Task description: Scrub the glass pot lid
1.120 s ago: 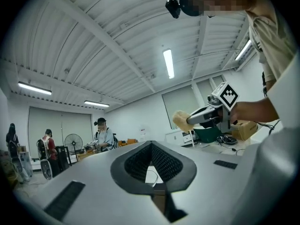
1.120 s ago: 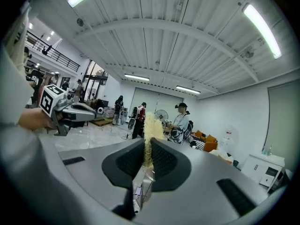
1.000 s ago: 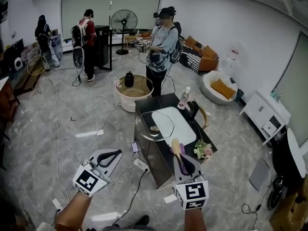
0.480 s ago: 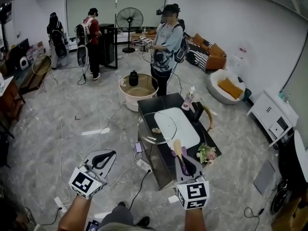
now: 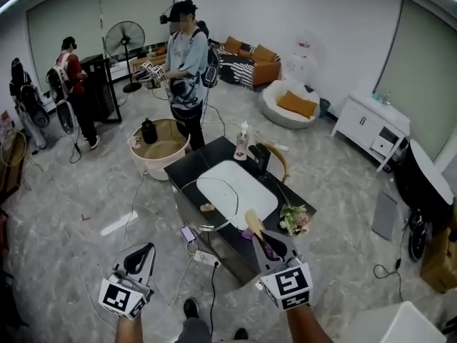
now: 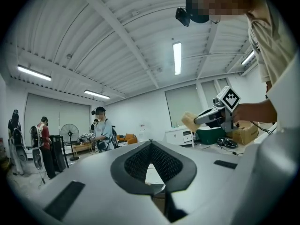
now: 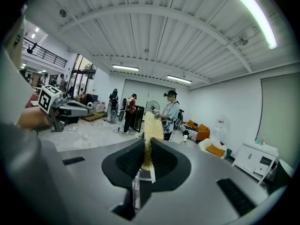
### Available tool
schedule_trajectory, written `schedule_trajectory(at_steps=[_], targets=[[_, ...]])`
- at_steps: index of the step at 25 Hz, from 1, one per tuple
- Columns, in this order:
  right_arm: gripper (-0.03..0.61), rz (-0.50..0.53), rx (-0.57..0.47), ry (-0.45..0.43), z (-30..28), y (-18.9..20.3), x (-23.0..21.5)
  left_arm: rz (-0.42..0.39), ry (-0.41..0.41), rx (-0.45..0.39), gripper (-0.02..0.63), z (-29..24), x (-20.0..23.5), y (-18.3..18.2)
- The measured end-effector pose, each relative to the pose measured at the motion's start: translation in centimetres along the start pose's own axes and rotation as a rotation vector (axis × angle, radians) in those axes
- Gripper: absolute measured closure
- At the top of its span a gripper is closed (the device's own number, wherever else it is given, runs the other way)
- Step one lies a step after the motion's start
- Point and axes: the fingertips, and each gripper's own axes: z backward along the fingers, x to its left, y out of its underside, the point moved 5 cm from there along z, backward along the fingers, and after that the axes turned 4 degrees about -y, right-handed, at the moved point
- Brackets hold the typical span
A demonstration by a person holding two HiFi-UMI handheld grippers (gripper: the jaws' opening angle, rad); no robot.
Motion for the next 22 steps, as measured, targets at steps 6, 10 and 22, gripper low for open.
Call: schedule_trajectory(at_steps=[6, 10, 22], targets=[[0.540, -0.013, 0.067, 0.108, -5.5, -0.9, 0.8, 0.052, 0.055, -0.004, 0.598, -4.7, 9.1, 2.5], [0.540, -0.017, 0.087, 0.179, -8.2, -2.2, 0.6, 0.069, 0.125, -0.022, 0.598, -8.4, 12.5, 2.9], [0.540, -0.019, 0.128, 0.275, -12.3, -3.2, 1.3, 0.116, 0.244, -0.062, 0.598, -13.8, 16.4, 4.7]])
